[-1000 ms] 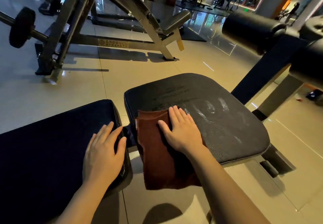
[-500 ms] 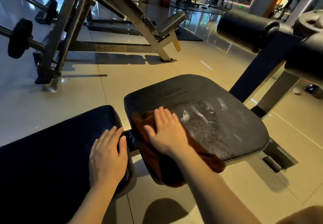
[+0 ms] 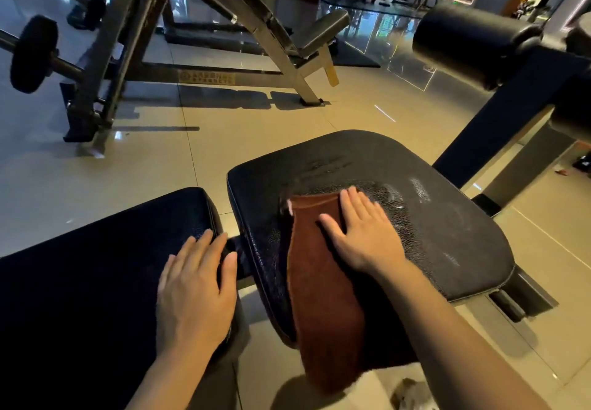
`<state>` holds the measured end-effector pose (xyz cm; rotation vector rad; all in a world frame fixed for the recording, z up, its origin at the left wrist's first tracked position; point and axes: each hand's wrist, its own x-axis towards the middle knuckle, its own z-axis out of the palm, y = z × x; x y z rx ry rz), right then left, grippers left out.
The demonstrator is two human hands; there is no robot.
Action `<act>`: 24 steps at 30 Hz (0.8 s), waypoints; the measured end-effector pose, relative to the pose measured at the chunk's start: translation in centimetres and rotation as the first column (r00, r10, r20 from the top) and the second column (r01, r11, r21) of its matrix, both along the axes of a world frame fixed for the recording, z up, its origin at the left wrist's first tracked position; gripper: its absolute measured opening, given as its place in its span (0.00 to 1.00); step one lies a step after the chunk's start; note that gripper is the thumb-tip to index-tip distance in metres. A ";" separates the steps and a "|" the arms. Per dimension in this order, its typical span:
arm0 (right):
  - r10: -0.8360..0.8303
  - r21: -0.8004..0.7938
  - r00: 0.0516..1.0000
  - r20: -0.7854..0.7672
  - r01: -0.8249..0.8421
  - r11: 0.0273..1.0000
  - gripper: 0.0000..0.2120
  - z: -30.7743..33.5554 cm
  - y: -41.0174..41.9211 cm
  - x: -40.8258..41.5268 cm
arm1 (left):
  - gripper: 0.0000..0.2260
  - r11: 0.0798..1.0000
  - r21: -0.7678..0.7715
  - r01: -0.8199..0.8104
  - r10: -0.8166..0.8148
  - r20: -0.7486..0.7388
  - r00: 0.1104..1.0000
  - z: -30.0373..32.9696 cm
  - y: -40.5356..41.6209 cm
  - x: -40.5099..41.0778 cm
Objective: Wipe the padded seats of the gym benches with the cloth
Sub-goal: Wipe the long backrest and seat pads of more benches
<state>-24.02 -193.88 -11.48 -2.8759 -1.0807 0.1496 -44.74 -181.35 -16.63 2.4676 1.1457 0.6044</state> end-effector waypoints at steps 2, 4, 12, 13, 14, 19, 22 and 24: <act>-0.019 -0.019 1.000 -0.005 0.019 1.000 0.36 0.1 1.6 2.9 | 0.25 0.999 -0.028 -0.020 0.020 0.019 1.000 0.1 0.0 0.1; -0.061 -0.037 0.998 -0.017 0.060 0.998 0.37 0.3 2.9 4.1 | 0.23 0.999 -0.030 -0.013 0.014 0.031 0.999 0.3 0.0 -0.1; 0.016 0.024 0.999 0.049 -0.017 1.000 0.43 -0.4 -1.7 -6.3 | 0.27 1.000 -0.024 0.009 -0.009 -0.026 1.000 0.8 -0.3 -0.1; 0.015 0.009 0.999 0.050 -0.016 1.000 0.44 -0.3 -1.7 -5.9 | 0.27 1.000 -0.021 -0.003 0.003 -0.020 1.000 0.7 -0.4 0.0; 0.012 0.010 0.999 0.052 -0.013 1.000 0.43 -0.2 -1.2 -5.0 | 0.27 1.000 -0.015 -0.009 0.009 -0.014 1.000 0.7 -0.4 0.1; -0.027 -0.034 0.999 -0.033 0.026 0.999 0.39 0.4 2.7 2.2 | 0.25 0.998 -0.055 0.017 -0.017 0.002 1.000 0.5 -0.3 -0.4; -0.042 -0.021 0.999 -0.020 0.041 0.999 0.37 0.2 3.0 2.1 | 0.27 0.999 -0.018 0.030 -0.030 0.014 0.999 0.6 -0.1 -0.4; 0.004 -0.025 1.000 -0.019 -0.005 1.000 0.37 0.2 1.4 -0.2 | 0.31 0.999 -0.006 0.035 -0.035 -0.026 0.999 0.5 0.1 -0.2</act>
